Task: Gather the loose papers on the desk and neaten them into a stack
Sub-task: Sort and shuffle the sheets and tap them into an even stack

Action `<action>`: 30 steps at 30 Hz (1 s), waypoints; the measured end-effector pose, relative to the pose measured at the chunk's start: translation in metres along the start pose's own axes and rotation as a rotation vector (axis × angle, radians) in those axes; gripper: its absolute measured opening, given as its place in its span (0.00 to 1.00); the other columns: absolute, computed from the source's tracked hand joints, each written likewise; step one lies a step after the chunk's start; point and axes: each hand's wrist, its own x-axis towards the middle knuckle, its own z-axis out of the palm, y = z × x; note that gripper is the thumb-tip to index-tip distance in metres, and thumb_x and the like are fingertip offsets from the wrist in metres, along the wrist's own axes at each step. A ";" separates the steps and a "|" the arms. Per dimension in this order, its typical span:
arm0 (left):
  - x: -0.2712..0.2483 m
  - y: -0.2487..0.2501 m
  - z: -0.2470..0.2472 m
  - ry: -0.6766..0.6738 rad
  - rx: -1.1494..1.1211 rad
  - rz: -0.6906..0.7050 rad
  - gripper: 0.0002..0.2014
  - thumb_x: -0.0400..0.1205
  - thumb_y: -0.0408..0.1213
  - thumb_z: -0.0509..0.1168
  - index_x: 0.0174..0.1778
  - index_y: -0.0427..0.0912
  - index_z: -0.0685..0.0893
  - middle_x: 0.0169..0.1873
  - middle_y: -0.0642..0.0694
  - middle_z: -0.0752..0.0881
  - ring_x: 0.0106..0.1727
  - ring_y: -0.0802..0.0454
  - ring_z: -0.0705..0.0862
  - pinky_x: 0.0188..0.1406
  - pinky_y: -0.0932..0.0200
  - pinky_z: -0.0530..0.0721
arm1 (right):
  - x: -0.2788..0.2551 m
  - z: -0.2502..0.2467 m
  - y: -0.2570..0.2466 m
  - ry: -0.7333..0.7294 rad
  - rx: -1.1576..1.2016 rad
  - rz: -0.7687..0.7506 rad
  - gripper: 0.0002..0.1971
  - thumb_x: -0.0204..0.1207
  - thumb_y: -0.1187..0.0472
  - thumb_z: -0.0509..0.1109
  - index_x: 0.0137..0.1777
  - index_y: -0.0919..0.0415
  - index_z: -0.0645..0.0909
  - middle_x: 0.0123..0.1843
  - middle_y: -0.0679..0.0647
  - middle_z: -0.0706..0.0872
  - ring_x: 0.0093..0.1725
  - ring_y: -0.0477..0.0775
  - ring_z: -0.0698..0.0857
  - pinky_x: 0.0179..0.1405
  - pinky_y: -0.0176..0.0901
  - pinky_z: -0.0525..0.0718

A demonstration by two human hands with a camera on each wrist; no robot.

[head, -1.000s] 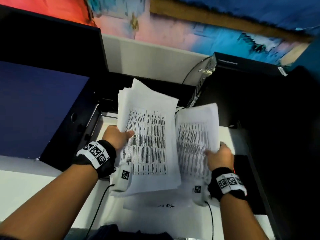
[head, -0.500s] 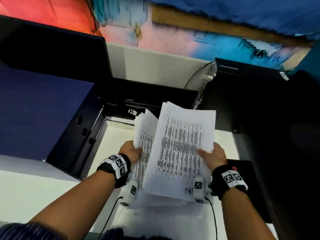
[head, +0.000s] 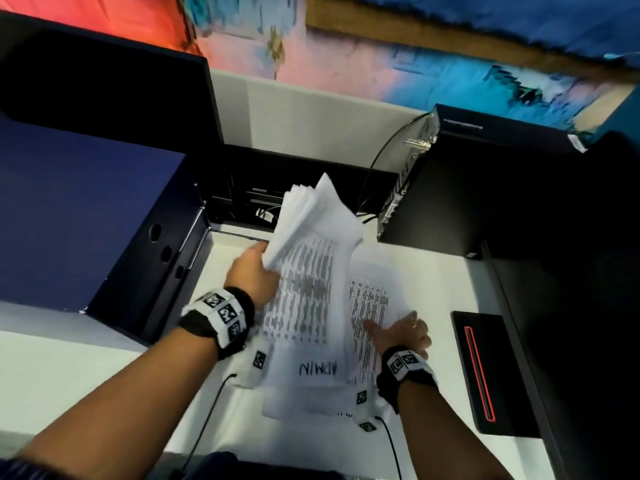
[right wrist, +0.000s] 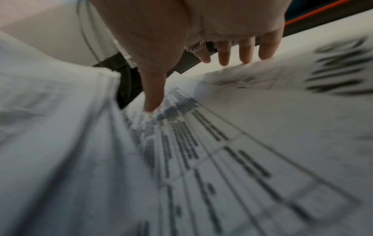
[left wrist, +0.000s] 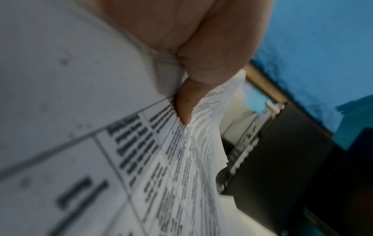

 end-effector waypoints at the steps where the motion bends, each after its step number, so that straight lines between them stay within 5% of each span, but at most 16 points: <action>1: 0.001 0.006 -0.015 0.046 -0.013 0.033 0.15 0.78 0.29 0.68 0.59 0.48 0.80 0.45 0.43 0.88 0.40 0.42 0.87 0.35 0.55 0.85 | 0.001 0.000 0.005 -0.014 -0.047 0.004 0.64 0.58 0.31 0.79 0.85 0.60 0.49 0.84 0.59 0.56 0.81 0.65 0.59 0.76 0.67 0.65; 7: 0.006 0.028 -0.091 0.248 -0.056 0.151 0.17 0.77 0.30 0.73 0.61 0.44 0.82 0.45 0.44 0.85 0.33 0.50 0.83 0.28 0.64 0.76 | 0.010 0.008 -0.007 -0.137 -0.010 -0.135 0.65 0.58 0.42 0.85 0.85 0.68 0.47 0.84 0.64 0.61 0.82 0.64 0.64 0.79 0.55 0.68; 10: 0.008 0.029 -0.105 0.279 -0.144 0.148 0.19 0.78 0.30 0.74 0.64 0.42 0.80 0.45 0.46 0.83 0.30 0.55 0.81 0.21 0.66 0.76 | 0.010 0.012 -0.012 -0.156 0.032 -0.125 0.54 0.65 0.48 0.84 0.81 0.72 0.56 0.80 0.66 0.68 0.79 0.62 0.71 0.76 0.50 0.73; 12: 0.007 0.027 -0.108 0.276 -0.202 0.144 0.22 0.77 0.30 0.74 0.67 0.42 0.80 0.48 0.45 0.84 0.33 0.53 0.83 0.26 0.62 0.82 | 0.007 0.014 -0.015 -0.147 0.061 -0.125 0.48 0.68 0.51 0.82 0.80 0.71 0.59 0.79 0.65 0.70 0.77 0.62 0.73 0.75 0.49 0.74; 17: 0.000 0.016 -0.099 0.161 -0.297 0.058 0.24 0.78 0.28 0.74 0.69 0.43 0.78 0.48 0.44 0.85 0.36 0.48 0.85 0.29 0.56 0.86 | -0.012 -0.021 -0.010 -0.129 0.240 -0.148 0.40 0.72 0.56 0.78 0.82 0.63 0.64 0.78 0.63 0.73 0.74 0.63 0.77 0.71 0.49 0.77; 20: -0.001 0.006 -0.072 0.064 -0.252 -0.001 0.24 0.77 0.27 0.74 0.69 0.40 0.79 0.51 0.42 0.87 0.42 0.46 0.87 0.30 0.57 0.85 | -0.025 -0.081 0.001 0.114 0.196 -0.266 0.22 0.70 0.59 0.78 0.63 0.59 0.80 0.58 0.64 0.88 0.56 0.66 0.86 0.53 0.47 0.84; 22: -0.003 0.001 -0.044 -0.005 -0.142 -0.025 0.23 0.76 0.26 0.74 0.68 0.38 0.80 0.50 0.42 0.87 0.41 0.46 0.87 0.33 0.57 0.86 | -0.034 -0.123 0.004 0.260 0.169 -0.308 0.21 0.68 0.58 0.80 0.60 0.58 0.81 0.52 0.64 0.89 0.53 0.66 0.87 0.52 0.49 0.84; 26: -0.008 0.001 0.010 -0.152 -0.028 -0.080 0.19 0.75 0.27 0.72 0.63 0.38 0.81 0.45 0.39 0.88 0.45 0.39 0.89 0.49 0.45 0.91 | -0.055 -0.189 -0.001 0.387 0.354 -0.414 0.20 0.66 0.59 0.83 0.56 0.59 0.82 0.44 0.53 0.86 0.45 0.56 0.86 0.51 0.46 0.84; 30: 0.003 0.011 0.031 -0.181 -0.007 -0.049 0.24 0.77 0.28 0.71 0.70 0.38 0.78 0.48 0.42 0.87 0.47 0.42 0.88 0.50 0.54 0.88 | -0.072 -0.223 -0.003 0.324 0.709 -0.532 0.19 0.66 0.68 0.83 0.55 0.56 0.82 0.46 0.47 0.87 0.41 0.45 0.87 0.50 0.37 0.82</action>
